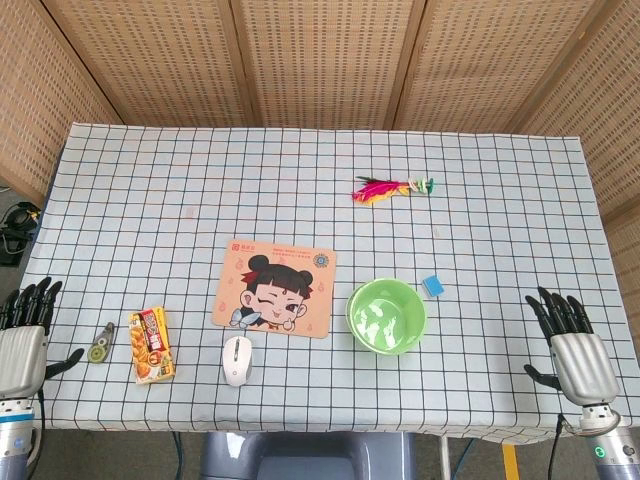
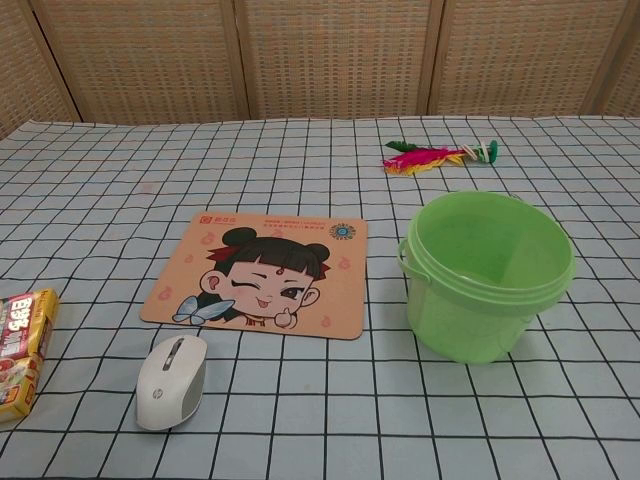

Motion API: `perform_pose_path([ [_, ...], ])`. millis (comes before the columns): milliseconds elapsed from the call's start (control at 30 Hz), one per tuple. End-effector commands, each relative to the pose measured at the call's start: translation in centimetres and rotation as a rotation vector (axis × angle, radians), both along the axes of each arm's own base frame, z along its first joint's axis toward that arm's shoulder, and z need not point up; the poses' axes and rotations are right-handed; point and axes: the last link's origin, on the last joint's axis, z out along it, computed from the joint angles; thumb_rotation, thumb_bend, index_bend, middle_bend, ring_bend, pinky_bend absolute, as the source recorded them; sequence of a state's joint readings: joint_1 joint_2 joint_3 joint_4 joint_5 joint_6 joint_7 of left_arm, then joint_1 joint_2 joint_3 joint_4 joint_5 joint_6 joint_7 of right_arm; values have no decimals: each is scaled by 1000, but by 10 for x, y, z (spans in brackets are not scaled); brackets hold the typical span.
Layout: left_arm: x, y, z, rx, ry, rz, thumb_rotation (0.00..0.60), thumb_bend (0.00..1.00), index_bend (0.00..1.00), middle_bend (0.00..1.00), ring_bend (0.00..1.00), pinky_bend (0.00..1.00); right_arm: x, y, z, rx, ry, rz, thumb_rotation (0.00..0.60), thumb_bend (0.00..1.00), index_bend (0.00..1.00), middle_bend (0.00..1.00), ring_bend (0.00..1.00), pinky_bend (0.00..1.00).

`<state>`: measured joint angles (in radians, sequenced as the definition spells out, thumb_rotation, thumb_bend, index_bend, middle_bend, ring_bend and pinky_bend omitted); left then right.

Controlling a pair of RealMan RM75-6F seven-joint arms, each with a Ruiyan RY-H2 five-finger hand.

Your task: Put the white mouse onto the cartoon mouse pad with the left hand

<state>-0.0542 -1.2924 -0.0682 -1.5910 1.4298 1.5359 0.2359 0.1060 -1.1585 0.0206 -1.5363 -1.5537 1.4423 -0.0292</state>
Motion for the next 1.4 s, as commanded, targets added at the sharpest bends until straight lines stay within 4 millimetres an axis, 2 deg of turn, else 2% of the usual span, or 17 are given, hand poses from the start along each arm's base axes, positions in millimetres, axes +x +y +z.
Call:
perform_pose_path([
  [33,0,0,0,-3,1,1,600,91,0,0,0,0,0,0,0,1,0,1,600,99,66,0,0,0],
  [367,1,1,-1,-13,1,-22,600,91,0,0,0,0,0,0,0,-2,-2,-1,600,99,66,0,0,0],
  [667,6,18,-2,-79,15,-142,600,91,0,0,0,4,-5,-4,7,-23,-15,-25,600,99,66,0,0,0],
  [767,13,31,-2,-140,22,-230,600,85,0,0,0,22,-7,-6,8,-27,-16,-32,600,99,66,0,0,0],
  [900,29,53,-4,-280,69,-408,600,54,13,0,0,103,-10,-10,7,-28,-8,-44,600,99,66,0,0,0],
  [1133,38,74,-10,-399,133,-540,600,47,75,0,20,153,-15,-13,8,-41,-4,-70,600,99,66,0,0,0],
  [1267,48,92,-25,-545,190,-625,600,49,102,0,36,174,-21,-18,12,-60,-7,-100,600,98,68,0,0,0],
  [1400,56,99,-36,-639,219,-676,600,52,149,4,51,174,-24,-20,14,-68,-8,-111,600,99,75,0,0,0],
])
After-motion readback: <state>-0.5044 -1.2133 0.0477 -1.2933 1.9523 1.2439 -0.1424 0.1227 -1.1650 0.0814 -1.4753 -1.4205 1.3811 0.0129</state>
